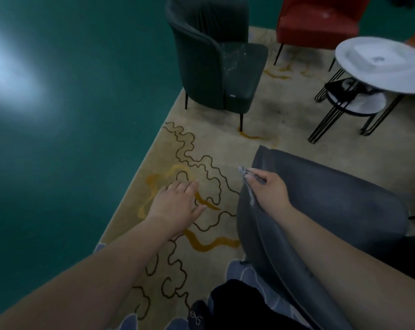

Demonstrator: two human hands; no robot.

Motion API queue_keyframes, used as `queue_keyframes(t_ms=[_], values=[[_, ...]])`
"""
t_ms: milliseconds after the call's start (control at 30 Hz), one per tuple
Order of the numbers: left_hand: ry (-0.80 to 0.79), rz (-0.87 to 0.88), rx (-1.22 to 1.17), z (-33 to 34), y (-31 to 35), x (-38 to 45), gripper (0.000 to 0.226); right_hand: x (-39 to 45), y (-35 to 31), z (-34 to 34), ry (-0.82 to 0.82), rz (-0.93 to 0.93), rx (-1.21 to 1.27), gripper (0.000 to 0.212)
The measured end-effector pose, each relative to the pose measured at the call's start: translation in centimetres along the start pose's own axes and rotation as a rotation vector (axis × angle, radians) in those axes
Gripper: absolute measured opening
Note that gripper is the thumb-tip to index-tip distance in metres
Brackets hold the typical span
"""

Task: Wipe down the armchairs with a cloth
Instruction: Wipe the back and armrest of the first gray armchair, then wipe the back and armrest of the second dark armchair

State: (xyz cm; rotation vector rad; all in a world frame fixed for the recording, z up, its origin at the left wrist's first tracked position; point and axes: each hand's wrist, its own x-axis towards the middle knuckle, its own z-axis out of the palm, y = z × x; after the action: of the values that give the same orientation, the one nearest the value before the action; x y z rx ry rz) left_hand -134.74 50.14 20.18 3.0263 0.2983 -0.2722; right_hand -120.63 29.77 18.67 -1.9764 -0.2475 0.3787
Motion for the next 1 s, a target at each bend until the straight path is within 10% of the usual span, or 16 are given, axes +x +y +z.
queue_keyframes(t_ms=[1000], values=[[-0.120, 0.130, 0.172, -8.7, -17.4, 31.9, 0.074, 29.1, -9.7, 6.7, 0.177, 0.040, -0.216, 0.021]])
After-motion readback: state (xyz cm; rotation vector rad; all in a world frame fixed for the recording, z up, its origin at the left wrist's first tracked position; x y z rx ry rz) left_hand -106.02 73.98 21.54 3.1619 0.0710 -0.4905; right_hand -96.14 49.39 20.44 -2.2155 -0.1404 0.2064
